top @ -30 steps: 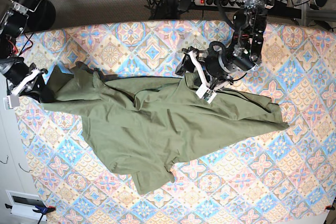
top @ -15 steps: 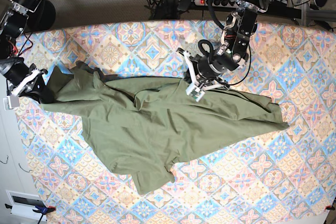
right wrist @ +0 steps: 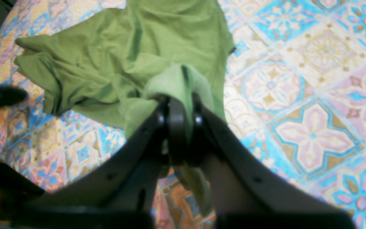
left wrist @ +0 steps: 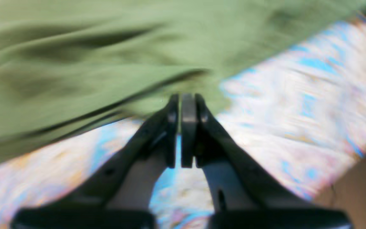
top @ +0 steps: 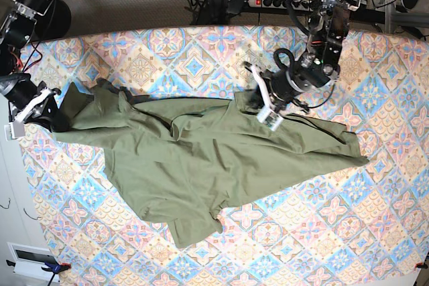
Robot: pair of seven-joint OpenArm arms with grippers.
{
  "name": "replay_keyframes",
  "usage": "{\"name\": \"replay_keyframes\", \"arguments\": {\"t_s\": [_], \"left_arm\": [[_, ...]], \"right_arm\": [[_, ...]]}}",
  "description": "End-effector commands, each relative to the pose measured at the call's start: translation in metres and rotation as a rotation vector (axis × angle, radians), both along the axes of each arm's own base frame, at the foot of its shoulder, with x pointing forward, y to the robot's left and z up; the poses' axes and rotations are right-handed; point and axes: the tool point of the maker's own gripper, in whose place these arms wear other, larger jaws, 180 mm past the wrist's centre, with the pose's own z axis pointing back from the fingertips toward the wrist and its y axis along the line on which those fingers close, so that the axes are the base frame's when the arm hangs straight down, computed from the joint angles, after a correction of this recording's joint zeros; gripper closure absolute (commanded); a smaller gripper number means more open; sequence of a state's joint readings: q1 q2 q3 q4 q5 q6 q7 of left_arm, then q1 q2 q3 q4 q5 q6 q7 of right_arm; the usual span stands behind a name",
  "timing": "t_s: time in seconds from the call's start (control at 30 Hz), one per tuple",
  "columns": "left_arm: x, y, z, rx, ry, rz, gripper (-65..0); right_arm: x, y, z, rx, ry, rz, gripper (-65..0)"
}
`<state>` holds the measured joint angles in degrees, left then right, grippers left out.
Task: Layout the t-shirt on the table in an organized manner, then fold the t-shirt properly
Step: 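Release the sleeve and move the left gripper over the t-shirt collar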
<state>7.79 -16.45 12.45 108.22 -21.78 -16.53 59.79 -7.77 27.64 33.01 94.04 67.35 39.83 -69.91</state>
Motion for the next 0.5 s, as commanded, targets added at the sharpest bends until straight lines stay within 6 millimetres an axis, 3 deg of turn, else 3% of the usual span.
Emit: {"name": "replay_keyframes", "arguments": {"t_s": [0.0, 0.1, 0.17, 0.47], "left_arm": [[0.007, 0.002, 0.009, -0.008, -0.040, 0.017, -11.7], [0.004, 0.000, 0.006, 0.001, -0.034, 0.006, -21.8], [-0.001, -0.009, 0.004, 0.003, -0.028, -0.026, -24.4], [-0.001, -0.018, -0.028, 0.144, -0.006, -0.106, -25.5]], "right_arm": [[0.007, -0.004, 0.021, -0.013, -0.066, 0.003, -0.7], [0.007, -0.004, 0.021, -0.014, -0.067, 0.003, -0.7], [0.007, -0.004, 0.021, -0.014, -0.067, 0.003, -0.7], [0.007, -0.004, 0.022, -0.015, -0.068, 0.004, -0.7]]}}
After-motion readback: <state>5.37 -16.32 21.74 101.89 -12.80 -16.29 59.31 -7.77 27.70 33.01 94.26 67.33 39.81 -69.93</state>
